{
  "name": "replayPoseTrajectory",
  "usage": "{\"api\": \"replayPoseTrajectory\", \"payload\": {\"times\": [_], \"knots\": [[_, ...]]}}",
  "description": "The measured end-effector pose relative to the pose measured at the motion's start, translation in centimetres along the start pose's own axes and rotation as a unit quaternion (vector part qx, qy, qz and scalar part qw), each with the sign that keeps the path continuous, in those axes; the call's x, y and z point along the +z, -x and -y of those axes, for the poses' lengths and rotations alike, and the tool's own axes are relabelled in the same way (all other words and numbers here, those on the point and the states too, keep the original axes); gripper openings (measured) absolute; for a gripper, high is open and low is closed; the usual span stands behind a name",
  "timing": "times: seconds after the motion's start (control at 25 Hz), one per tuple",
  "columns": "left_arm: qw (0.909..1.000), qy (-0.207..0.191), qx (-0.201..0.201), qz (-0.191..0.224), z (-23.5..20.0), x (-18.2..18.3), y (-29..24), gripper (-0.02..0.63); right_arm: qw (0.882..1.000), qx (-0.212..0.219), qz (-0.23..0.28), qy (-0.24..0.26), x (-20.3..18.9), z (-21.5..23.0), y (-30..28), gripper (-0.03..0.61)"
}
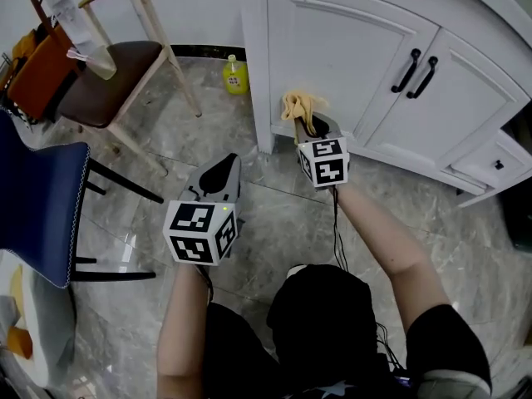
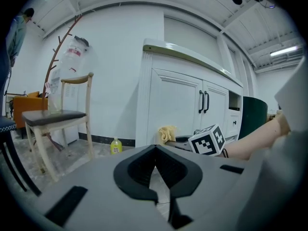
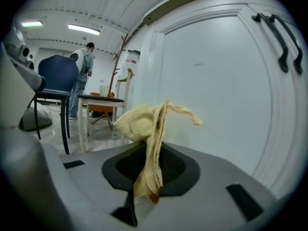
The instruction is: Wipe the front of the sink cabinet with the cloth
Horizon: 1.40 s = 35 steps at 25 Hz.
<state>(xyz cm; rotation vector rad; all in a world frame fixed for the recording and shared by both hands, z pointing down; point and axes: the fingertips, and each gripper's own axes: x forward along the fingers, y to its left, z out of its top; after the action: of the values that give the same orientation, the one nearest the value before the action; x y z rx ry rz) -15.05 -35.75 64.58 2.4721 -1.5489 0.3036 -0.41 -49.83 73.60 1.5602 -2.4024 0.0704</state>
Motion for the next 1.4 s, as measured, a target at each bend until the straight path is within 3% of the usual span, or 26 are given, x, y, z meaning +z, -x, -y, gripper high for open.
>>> {"api": "replayPoseTrajectory", "payload": {"times": [0.24,0.4,0.6,0.76,1.16,1.4], "knots": [[0.9996,0.016,0.016,-0.017,-2.5,-1.9,0.2,0.017,0.999,0.04,-0.012,0.001,-1.1,-4.7,-4.3,0.081],[0.9993,0.014,0.026,-0.022,-3.3,-2.3,-0.1,0.017,0.999,0.033,-0.023,0.0,-2.4,-4.8,-5.8,0.081],[0.9995,0.014,0.024,-0.018,-2.7,-2.3,-0.7,0.017,0.999,0.001,-0.032,-0.028,-3.6,-2.1,-4.9,0.081],[0.9995,0.017,-0.001,-0.025,-0.2,-2.9,-1.7,0.017,0.998,-0.031,-0.035,-0.041,-4.3,0.9,-2.8,0.081],[0.9978,0.005,-0.061,-0.027,5.9,-2.7,-3.4,0.017,0.994,-0.096,-0.049,-0.025,-6.7,9.1,4.0,0.081],[0.9967,0.009,-0.077,-0.024,6.8,-3.1,-2.6,0.017,0.987,-0.146,-0.06,-0.04,-8.0,12.6,7.5,0.082]]}}
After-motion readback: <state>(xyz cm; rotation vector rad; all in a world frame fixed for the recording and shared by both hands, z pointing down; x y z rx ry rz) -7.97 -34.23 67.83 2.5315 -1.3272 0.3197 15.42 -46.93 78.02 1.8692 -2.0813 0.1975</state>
